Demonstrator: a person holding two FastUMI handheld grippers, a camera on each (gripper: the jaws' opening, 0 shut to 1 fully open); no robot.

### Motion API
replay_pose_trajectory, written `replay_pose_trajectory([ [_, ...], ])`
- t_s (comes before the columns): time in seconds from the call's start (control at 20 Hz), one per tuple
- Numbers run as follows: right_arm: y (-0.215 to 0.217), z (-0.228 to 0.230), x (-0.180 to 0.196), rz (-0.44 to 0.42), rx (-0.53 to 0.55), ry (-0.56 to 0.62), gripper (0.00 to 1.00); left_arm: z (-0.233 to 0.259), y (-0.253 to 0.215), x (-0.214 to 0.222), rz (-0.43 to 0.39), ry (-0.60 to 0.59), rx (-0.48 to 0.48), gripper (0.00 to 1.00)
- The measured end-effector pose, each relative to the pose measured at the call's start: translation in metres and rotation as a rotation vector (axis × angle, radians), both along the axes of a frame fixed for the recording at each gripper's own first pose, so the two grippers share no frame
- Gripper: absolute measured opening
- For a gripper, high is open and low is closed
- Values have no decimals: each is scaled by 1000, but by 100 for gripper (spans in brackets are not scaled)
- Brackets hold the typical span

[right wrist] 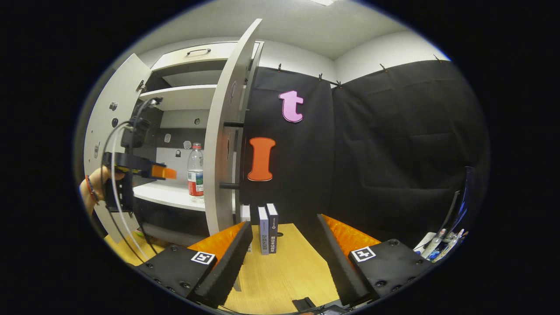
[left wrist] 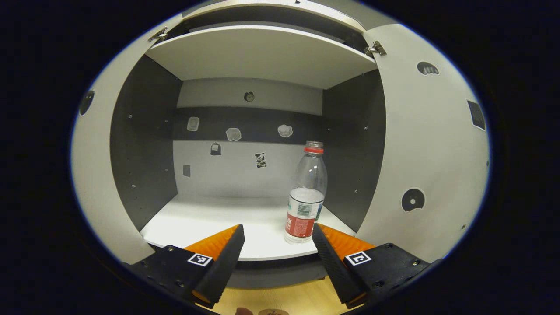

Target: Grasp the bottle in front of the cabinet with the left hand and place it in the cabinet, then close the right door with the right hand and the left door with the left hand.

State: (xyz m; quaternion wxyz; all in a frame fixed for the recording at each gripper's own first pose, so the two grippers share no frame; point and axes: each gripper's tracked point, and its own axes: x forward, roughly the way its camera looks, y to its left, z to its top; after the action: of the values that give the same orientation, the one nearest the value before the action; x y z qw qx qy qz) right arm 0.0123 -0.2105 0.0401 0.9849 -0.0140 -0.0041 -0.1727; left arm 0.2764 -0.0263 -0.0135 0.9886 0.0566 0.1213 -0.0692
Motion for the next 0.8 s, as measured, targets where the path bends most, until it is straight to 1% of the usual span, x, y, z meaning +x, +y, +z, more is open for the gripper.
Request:
replay_pose_trajectory([
  [0.05, -1, -3, 4, 2, -7, 3, 97, 5, 7, -10, 3, -14, -3, 95],
  [0.1, -2, -5, 8, 6, -17, 9, 92, 12, 14, -22, 8, -31, -5, 95],
  [0.15, -3, -7, 13, 11, -30, 11, 92, 18, 21, -35, 16, -48, -8, 95],
  [0.2, -2, -8, 17, 19, -44, 7, 97, 24, 29, -48, 25, -65, -11, 95],
  [0.25, 0, -10, 23, 28, -53, 3, 97, 29, 37, -60, 35, -79, -13, 95],
  [0.3, 1, -11, 29, 35, -57, 1, 92, 33, 46, -73, 44, -91, -15, 95],
  [0.35, 0, -14, 34, 41, -53, 2, 97, 36, 54, -86, 54, -101, -17, 95],
  [0.4, 0, -18, 40, 47, -44, 7, 97, 40, 63, -102, 69, -112, -20, 95],
  [0.45, -1, -23, 46, 52, -30, 12, 97, 42, 71, -117, 82, -124, -25, 97],
  [0.5, -1, -27, 51, 56, -15, 19, 97, 45, 79, -132, 95, -137, -29, 96],
  [0.55, -1, -29, 55, 61, -4, 24, 92, 48, 87, -145, 107, -151, -29, 97],
  [0.6, 0, -30, 59, 67, 2, 26, 97, 51, 96, -156, 124, -165, -24, 95],
  [0.7, 3, -29, 61, 74, 2, 25, 97, 54, 113, -180, 160, -195, -14, 95],
  [0.8, 5, -26, 63, 82, 0, 17, 97, 52, 123, -205, 174, -208, -6, 95],
])
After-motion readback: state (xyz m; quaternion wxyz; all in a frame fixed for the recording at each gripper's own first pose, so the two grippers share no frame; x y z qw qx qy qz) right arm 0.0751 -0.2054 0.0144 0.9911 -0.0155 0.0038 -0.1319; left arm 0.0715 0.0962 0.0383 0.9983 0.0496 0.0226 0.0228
